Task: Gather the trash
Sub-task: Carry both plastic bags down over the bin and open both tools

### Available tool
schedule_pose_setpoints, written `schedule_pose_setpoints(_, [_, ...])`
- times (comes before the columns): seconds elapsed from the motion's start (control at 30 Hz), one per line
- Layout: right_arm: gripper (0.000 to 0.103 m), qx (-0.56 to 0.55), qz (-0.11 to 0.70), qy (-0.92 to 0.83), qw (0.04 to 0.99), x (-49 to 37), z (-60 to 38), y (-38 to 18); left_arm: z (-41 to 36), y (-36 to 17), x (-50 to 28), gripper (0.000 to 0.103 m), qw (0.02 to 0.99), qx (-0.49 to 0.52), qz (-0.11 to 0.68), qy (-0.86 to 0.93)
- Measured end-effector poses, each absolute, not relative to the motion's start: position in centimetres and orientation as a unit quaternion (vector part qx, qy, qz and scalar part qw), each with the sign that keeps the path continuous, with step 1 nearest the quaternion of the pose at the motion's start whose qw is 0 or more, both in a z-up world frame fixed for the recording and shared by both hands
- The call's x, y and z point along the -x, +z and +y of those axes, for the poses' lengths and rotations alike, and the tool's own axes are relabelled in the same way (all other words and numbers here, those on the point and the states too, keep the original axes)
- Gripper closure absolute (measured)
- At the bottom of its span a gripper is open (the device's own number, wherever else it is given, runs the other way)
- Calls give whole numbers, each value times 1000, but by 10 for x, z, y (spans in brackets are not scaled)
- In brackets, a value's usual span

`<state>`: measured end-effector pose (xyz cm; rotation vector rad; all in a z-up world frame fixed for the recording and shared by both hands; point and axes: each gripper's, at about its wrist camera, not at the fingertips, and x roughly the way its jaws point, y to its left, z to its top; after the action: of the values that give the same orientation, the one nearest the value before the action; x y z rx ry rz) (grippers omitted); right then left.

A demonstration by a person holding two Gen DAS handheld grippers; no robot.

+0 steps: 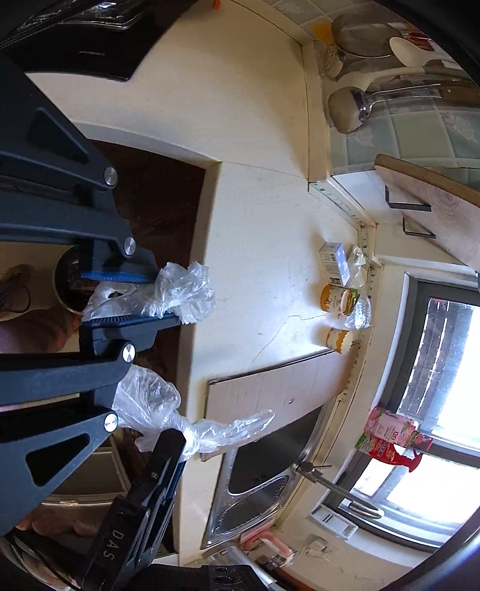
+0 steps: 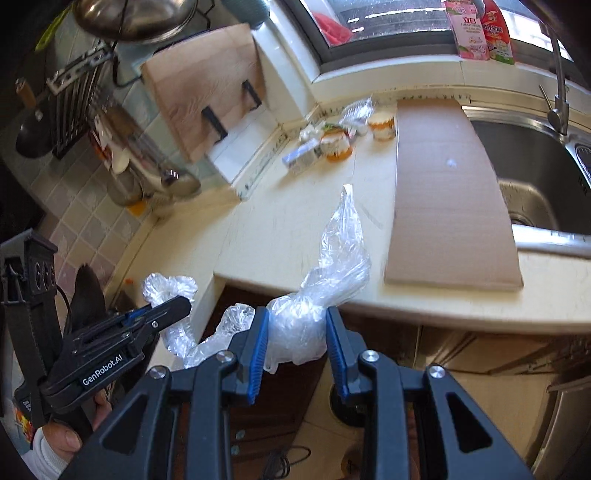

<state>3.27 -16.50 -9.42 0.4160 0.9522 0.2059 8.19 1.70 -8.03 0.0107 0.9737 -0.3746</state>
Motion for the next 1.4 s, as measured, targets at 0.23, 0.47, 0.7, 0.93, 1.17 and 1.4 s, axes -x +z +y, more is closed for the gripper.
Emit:
schedule_pose_setpoints(0.23, [72,-167,509,100,838,-4,-143,-135,19,-121,-51,90,842,0,504,-196])
schedule_pose_setpoints(0.47, [72,-141,566,99,806,-1,-142,-201,11,-192,-48,90,806,6,561,-188])
schedule_pose_setpoints(0.7, [72,-149,619,96,765,-8,-149,-306,6,-310,-59,90,765,15,620,-170])
schedule_pose_setpoints(0.93, [72,-136,658,92,735,-17,-151,-396,4,-400,-70,76,750,10,643,-154])
schedule_pose_setpoints(1.17, [72,-128,674,96,721,-33,-139,-440,13,-435,-73,50,753,3,647,-122])
schedule_pose_setpoints(1.4, [69,-121,683,112,712,-49,-123,-447,40,-437,-76,46,757,24,648,-86])
